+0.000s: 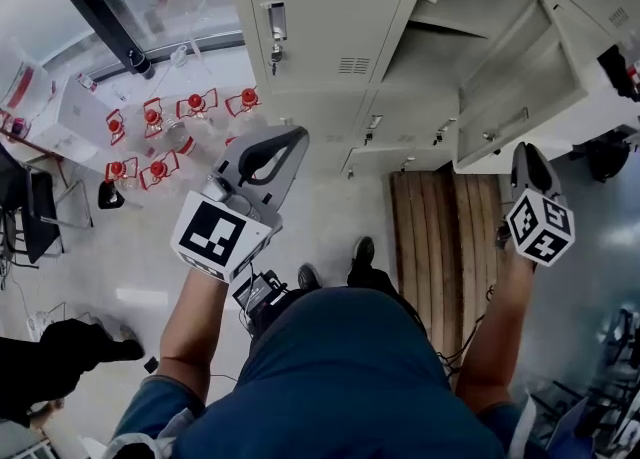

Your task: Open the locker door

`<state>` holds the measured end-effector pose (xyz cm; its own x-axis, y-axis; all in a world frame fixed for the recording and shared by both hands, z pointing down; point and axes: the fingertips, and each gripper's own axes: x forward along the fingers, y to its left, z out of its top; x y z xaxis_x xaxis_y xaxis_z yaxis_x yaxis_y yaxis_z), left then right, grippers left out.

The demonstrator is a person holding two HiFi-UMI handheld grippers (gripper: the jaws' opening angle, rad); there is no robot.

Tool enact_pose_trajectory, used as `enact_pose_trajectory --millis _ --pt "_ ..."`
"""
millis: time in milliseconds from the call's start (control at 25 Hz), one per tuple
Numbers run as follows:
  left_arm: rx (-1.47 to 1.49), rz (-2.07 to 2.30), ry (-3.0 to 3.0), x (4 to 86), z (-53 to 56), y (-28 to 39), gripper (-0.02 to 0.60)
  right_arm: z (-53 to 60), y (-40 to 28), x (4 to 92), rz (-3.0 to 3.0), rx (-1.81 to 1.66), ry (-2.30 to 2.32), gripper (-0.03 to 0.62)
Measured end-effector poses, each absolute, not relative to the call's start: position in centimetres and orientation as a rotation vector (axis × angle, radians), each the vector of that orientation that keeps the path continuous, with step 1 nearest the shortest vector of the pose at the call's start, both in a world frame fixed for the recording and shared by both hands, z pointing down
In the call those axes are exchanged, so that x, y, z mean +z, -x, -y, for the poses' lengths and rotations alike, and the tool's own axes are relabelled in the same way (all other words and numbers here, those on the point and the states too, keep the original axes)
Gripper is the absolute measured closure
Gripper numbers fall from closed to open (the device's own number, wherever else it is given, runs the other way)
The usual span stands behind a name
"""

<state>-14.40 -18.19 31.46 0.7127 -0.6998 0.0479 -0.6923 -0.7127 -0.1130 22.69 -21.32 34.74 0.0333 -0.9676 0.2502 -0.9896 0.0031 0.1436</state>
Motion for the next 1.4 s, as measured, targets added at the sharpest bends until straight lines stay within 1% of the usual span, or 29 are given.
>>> enact_pose_trajectory --millis 360,640,960,1400 --pt "-0.162 -1.152 2.816 30.7 17.4 14.0 0.565 18.2 -17.0 28.6 2.346 0.093 -1.895 0.530" --pt "-0.150 -1.130 2.819 30.4 16.5 13.5 0.565 16.0 -13.4 25.8 2.529 0.064 -1.754 0.537" --pt "-0.171 -1.120 2.820 30.3 16.2 13.0 0.565 14.4 -11.2 25.5 2.559 0.034 -1.641 0.548" --pt "-0.183 -1.137 2.822 30.4 16.0 12.9 0.565 13.4 -10.0 26.7 2.523 -0.001 -1.545 0.559"
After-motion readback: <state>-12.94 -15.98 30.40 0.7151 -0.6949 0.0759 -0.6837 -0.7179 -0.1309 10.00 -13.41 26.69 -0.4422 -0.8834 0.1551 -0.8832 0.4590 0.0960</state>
